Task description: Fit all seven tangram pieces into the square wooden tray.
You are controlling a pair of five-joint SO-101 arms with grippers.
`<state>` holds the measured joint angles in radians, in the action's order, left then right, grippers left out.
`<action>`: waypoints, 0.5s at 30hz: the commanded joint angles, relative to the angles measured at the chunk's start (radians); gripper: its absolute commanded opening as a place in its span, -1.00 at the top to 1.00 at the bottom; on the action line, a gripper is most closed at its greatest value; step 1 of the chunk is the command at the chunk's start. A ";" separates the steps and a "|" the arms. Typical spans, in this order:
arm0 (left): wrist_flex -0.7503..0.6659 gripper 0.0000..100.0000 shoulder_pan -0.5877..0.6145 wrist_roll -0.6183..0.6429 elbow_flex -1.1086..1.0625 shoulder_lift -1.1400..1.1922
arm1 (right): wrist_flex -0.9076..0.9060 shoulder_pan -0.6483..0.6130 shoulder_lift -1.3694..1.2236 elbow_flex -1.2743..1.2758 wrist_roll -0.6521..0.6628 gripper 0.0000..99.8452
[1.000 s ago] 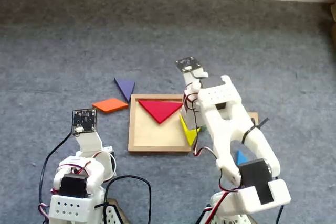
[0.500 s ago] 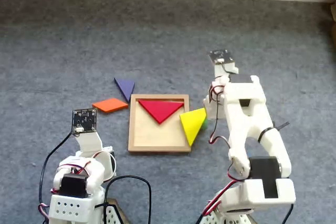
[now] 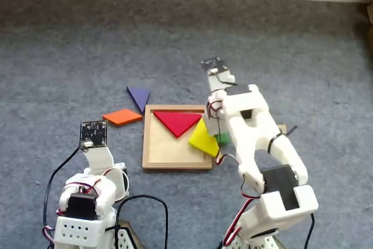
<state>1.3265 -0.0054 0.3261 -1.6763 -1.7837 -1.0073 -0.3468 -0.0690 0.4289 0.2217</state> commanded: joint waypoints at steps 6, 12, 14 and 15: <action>0.003 0.99 -0.012 -0.003 -0.019 -0.028 | -0.064 -0.068 0.019 -0.151 -0.011 0.98; 0.003 0.99 -0.012 -0.003 -0.019 -0.028 | -0.317 -0.068 0.018 -0.294 -0.011 0.98; 0.003 0.99 -0.012 -0.003 -0.019 -0.028 | -0.326 -0.076 0.015 -0.305 -0.012 0.98; 0.003 0.99 -0.012 -0.003 -0.019 -0.028 | -0.326 -0.082 0.013 -0.289 -0.014 0.98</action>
<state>1.3265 -0.0054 0.3261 -1.6763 -1.7837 -1.3065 -0.4020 -0.0690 0.1864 0.2217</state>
